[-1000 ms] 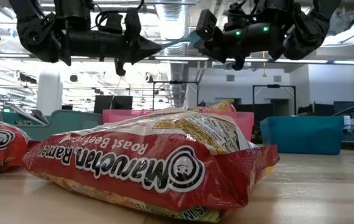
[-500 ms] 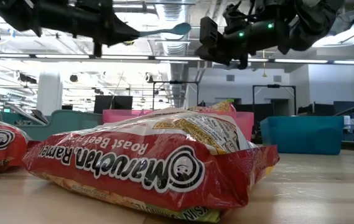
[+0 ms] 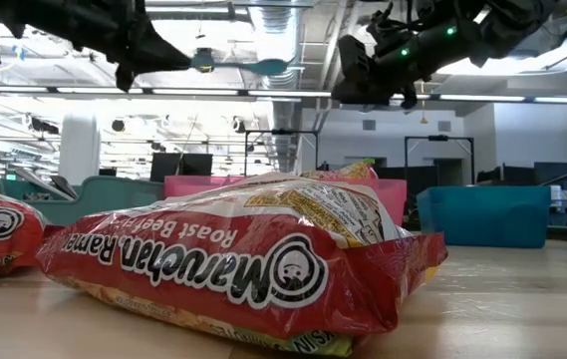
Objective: Pick & Place Food Item
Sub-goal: Put the blue spoon into the green bin
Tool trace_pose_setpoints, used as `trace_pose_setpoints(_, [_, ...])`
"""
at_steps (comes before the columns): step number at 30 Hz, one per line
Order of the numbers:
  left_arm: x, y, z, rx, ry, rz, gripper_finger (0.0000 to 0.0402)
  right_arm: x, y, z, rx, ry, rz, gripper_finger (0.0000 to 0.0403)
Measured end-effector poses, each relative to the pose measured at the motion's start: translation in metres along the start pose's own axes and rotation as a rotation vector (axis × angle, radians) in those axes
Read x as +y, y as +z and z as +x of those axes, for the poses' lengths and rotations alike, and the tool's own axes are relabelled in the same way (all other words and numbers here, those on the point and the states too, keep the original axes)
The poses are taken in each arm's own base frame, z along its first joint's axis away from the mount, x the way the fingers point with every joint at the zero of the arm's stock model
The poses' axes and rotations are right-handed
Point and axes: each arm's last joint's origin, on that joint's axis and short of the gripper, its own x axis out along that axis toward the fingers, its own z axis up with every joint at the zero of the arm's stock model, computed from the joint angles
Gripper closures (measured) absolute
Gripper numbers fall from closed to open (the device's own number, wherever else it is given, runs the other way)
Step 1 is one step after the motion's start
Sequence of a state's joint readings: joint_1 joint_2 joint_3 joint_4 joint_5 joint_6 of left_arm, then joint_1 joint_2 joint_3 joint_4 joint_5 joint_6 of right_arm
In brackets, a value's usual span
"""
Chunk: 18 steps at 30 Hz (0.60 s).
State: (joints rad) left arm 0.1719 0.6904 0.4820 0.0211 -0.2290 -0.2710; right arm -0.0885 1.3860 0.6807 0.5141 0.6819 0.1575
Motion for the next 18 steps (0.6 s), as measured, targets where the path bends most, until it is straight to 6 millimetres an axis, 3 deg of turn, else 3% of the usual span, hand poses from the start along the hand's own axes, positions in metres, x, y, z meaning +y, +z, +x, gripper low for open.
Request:
trace_pose_setpoints(7, [-0.003,0.015,-0.011,0.181,0.002,0.027,0.0387,-0.003,-0.005,-0.004,0.069,-0.008,-0.057,0.0305])
trace_pose_setpoints(18, [-0.006,0.034,-0.039,0.47,-0.027,-0.07,0.0387,-0.004,-0.011,-0.005,0.122,-0.017,-0.083,0.0305])
